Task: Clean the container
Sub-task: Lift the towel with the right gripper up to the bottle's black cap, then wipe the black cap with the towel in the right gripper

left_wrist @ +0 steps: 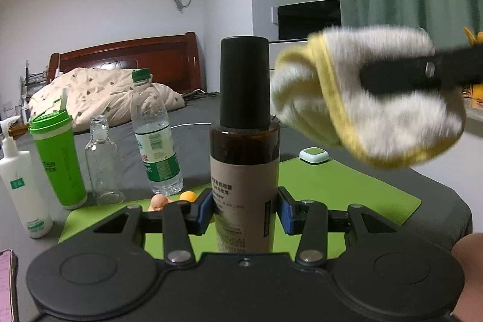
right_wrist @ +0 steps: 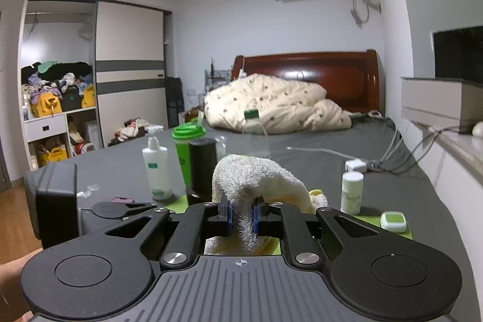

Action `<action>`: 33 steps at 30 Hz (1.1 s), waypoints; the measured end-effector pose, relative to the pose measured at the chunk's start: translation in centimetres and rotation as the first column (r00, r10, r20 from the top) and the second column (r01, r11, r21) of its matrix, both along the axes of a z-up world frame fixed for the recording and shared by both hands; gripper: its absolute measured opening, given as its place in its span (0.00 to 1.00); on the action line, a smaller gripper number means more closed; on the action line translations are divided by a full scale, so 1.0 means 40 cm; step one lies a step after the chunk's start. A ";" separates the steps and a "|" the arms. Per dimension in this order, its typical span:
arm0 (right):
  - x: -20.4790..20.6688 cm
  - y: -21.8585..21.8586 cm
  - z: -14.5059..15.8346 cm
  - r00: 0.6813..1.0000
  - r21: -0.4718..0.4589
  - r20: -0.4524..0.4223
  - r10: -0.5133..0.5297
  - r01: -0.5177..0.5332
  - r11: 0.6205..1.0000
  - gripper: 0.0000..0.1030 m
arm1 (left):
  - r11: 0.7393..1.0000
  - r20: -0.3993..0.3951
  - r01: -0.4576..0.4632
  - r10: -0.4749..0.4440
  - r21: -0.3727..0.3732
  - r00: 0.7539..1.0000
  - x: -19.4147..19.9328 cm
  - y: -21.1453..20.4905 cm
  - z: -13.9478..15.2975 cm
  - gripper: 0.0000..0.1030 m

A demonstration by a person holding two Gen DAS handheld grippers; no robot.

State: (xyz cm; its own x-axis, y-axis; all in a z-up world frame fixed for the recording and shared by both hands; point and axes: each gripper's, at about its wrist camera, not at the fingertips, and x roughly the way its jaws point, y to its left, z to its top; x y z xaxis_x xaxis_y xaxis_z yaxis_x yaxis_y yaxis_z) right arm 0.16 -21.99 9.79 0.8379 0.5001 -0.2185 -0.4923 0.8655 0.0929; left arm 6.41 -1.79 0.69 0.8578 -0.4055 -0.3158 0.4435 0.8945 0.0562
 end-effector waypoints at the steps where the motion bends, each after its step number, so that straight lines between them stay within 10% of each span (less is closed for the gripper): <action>1: -0.005 0.002 0.010 1.000 0.004 0.010 0.007 -0.007 1.000 0.12 | 1.000 -0.005 0.003 -0.003 -0.007 1.000 0.000 0.001 -0.002 0.41; 13: 0.042 0.100 0.110 0.991 -0.086 0.120 0.067 -0.057 0.995 0.12 | 1.000 -0.009 -0.003 0.003 0.000 1.000 -0.010 -0.008 -0.042 0.41; 33: 0.160 0.219 0.004 0.990 -0.237 0.127 0.056 -0.024 0.971 0.12 | 1.000 0.022 -0.008 0.008 0.005 1.000 -0.035 -0.007 -0.038 0.41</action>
